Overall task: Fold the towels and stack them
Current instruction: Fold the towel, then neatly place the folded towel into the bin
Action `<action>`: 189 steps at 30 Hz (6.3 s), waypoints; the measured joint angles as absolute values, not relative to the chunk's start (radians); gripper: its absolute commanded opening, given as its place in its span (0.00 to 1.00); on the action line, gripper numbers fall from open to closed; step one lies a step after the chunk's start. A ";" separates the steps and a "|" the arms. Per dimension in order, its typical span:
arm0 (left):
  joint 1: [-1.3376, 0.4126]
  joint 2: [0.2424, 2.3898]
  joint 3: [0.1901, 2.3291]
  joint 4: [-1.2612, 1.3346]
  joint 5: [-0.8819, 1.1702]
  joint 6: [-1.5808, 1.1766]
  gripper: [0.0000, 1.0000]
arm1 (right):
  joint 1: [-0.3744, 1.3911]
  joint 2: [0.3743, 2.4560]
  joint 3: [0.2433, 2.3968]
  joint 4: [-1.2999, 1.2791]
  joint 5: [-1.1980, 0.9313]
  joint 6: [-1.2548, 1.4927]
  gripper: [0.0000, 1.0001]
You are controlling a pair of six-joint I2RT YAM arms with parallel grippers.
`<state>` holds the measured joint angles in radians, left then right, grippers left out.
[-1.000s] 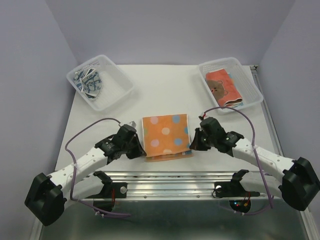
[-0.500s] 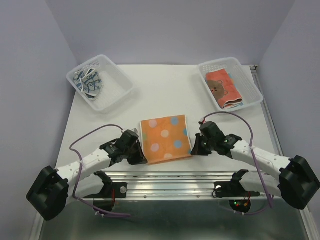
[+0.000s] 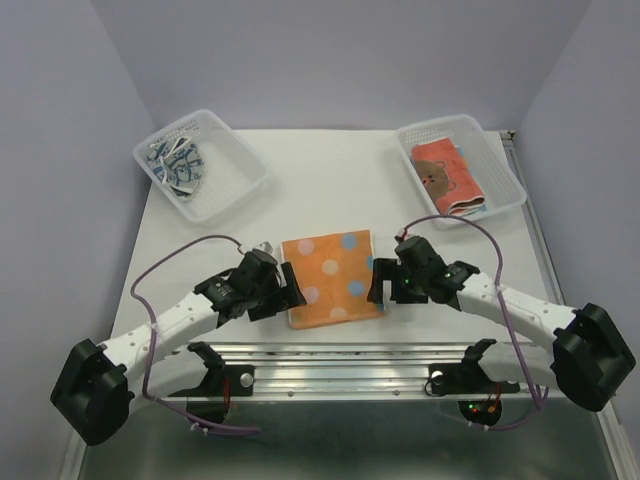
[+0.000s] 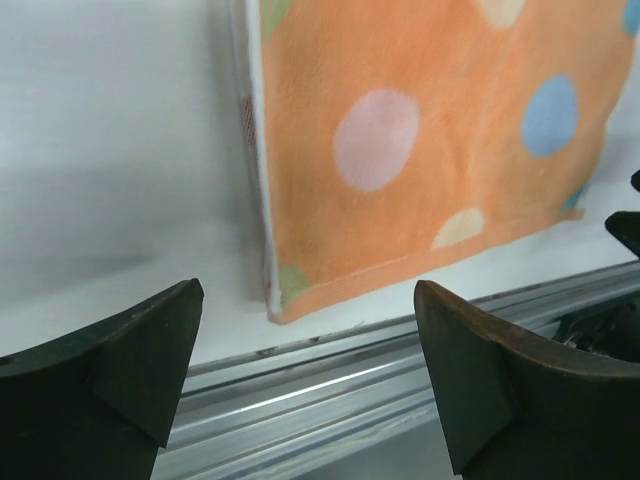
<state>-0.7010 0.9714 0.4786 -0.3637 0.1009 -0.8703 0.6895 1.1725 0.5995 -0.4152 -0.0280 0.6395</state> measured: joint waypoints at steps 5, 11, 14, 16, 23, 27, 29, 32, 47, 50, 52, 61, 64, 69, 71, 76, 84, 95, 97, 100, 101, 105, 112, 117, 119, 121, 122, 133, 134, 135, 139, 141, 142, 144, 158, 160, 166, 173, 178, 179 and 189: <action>-0.660 1.050 0.627 -0.348 -0.028 -0.831 0.99 | 0.690 1.215 0.711 -0.366 0.047 0.599 1.00; -0.518 1.232 0.718 -0.217 -0.076 -0.762 0.93 | 0.673 1.453 0.935 -0.301 0.159 0.515 1.00; -0.457 1.329 0.734 -0.179 -0.084 -0.731 0.84 | 0.629 1.552 1.012 -0.282 0.163 0.478 1.00; -0.438 1.378 0.736 -0.157 -0.083 -0.715 0.83 | 0.583 1.620 1.052 -0.274 0.149 0.455 1.00; -0.427 1.518 0.799 -0.104 -0.057 -0.667 0.70 | 0.498 1.778 1.151 -0.276 0.093 0.368 0.93; -0.413 1.579 0.842 -0.088 -0.046 -0.649 0.57 | 0.498 1.827 1.195 -0.277 0.062 0.321 0.76; -0.403 1.617 0.864 -0.082 -0.037 -0.640 0.50 | 0.498 1.849 1.218 -0.278 0.051 0.303 0.67; -0.397 1.653 0.887 -0.068 -0.027 -0.632 0.46 | 0.496 1.872 1.231 -0.277 0.042 0.289 0.56; -0.395 1.699 0.897 0.002 0.055 -0.616 0.00 | 0.485 1.928 1.249 -0.268 -0.047 0.266 0.03; -0.395 1.675 0.871 0.026 0.057 -0.617 0.00 | 0.485 1.924 1.248 -0.268 -0.061 0.261 0.02; -0.395 1.630 0.833 0.035 0.056 -0.618 0.00 | 0.485 1.913 1.248 -0.269 -0.065 0.259 0.02; -0.439 1.293 0.646 0.117 0.056 -0.639 0.00 | 0.485 1.678 1.119 -0.247 -0.126 0.269 0.02; -0.486 1.188 0.562 0.131 0.059 -0.656 0.00 | 0.485 1.606 1.061 -0.234 -0.162 0.278 0.02; -0.535 0.997 0.420 0.131 0.064 -0.702 0.00 | 0.485 1.474 0.937 -0.235 -0.222 0.307 0.02; -0.547 0.933 0.384 0.132 0.066 -0.723 0.00 | 0.486 1.404 0.873 -0.226 -0.251 0.323 0.02; -0.584 0.802 0.301 0.116 0.080 -0.793 0.00 | 0.492 1.250 0.735 -0.214 -0.316 0.362 0.03; -0.595 0.640 0.189 0.068 0.129 -0.882 0.00 | 0.499 1.164 0.589 -0.194 -0.377 0.410 0.05; -0.597 0.525 0.159 -0.020 0.171 -0.931 0.00 | 0.500 1.145 0.556 -0.170 -0.394 0.423 0.09; -0.597 0.526 0.149 -0.030 0.183 -0.937 0.00 | 0.500 1.145 0.556 -0.170 -0.395 0.423 0.11; -0.597 0.526 0.141 -0.043 0.196 -0.943 0.00 | 0.502 1.145 0.554 -0.170 -0.398 0.426 0.20; -0.597 0.526 0.138 -0.050 0.204 -0.945 0.05 | 0.503 1.143 0.551 -0.170 -0.400 0.426 0.25; -0.601 0.527 0.137 -0.062 0.245 -0.942 0.39 | 0.505 1.114 0.514 -0.175 -0.400 0.438 0.43; -0.601 0.416 0.123 -0.175 0.316 -0.929 0.99 | 0.505 0.956 0.480 -0.240 -0.385 0.451 1.00; -0.601 0.296 0.125 -0.251 0.329 -0.927 0.99 | 0.505 0.891 0.480 -0.246 -0.364 0.473 1.00; -0.601 0.287 0.128 -0.265 0.323 -0.929 0.99 | 0.505 0.921 0.483 -0.252 -0.344 0.477 1.00; -0.601 0.287 0.131 -0.279 0.306 -0.934 0.99 | 0.512 0.984 0.497 -0.266 -0.315 0.479 1.00; -0.602 0.290 0.132 -0.282 0.292 -0.940 0.99 | 0.519 1.019 0.508 -0.276 -0.294 0.481 1.00; -0.603 0.444 0.182 -0.269 0.149 -0.949 0.99 | 0.705 1.339 0.663 -0.333 0.004 0.530 0.66; -0.603 0.452 0.182 -0.269 0.143 -0.949 0.99 | 0.711 1.352 0.663 -0.336 0.025 0.536 0.62; -0.603 0.457 0.182 -0.269 0.137 -0.949 0.99 | 0.716 1.362 0.663 -0.340 0.041 0.541 0.60; -0.603 0.467 0.182 -0.268 0.115 -0.949 0.99 | 0.751 1.399 0.684 -0.340 0.107 0.559 0.58; -0.603 0.467 0.182 -0.268 0.107 -0.949 0.99 | 0.770 1.413 0.693 -0.339 0.125 0.563 0.43; -0.603 0.467 0.182 -0.268 0.102 -0.949 0.99 | 0.776 1.417 0.695 -0.338 0.131 0.565 0.38; -0.603 0.467 0.182 -0.268 0.096 -0.949 0.99 | 0.792 1.434 0.703 -0.331 0.144 0.572 0.33; -0.603 0.449 0.186 -0.270 0.070 -0.949 0.99 | 0.819 1.497 0.767 -0.329 0.390 0.481 0.01; -0.603 0.449 0.187 -0.273 0.062 -0.951 0.99 | 0.792 1.497 0.770 -0.327 0.414 0.406 0.01; -0.603 0.453 0.199 -0.283 0.012 -0.966 0.99 | 0.617 1.441 0.777 -0.306 0.390 0.121 0.01; -0.603 0.500 0.257 -0.297 -0.034 -0.971 0.99 | 0.561 1.156 0.766 -0.281 0.325 -0.164 0.01; -0.603 0.563 0.342 -0.300 -0.068 -0.951 0.99 | 0.544 1.055 0.759 -0.276 0.302 -0.319 0.01; -0.602 0.584 0.362 -0.300 -0.075 -0.944 0.99 | 0.535 1.058 0.759 -0.283 0.297 -0.345 0.01; -0.602 0.850 0.561 -0.303 -0.146 -0.852 0.99 | 0.349 1.076 0.770 -0.395 0.186 -0.673 0.01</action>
